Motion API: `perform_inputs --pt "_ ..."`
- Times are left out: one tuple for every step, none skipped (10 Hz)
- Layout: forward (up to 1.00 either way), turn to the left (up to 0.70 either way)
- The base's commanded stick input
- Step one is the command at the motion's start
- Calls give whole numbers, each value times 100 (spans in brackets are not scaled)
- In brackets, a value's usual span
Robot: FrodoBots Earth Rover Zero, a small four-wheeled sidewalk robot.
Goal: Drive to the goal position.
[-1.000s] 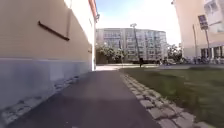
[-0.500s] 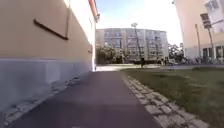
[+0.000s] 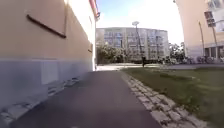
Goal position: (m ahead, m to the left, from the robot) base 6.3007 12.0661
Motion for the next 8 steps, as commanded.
perform_inputs --pt "85 0" --pt "85 0" --pt "85 0" --pt "85 0" --pt "85 0" --pt "85 0" --pt "85 0" --pt "85 0"
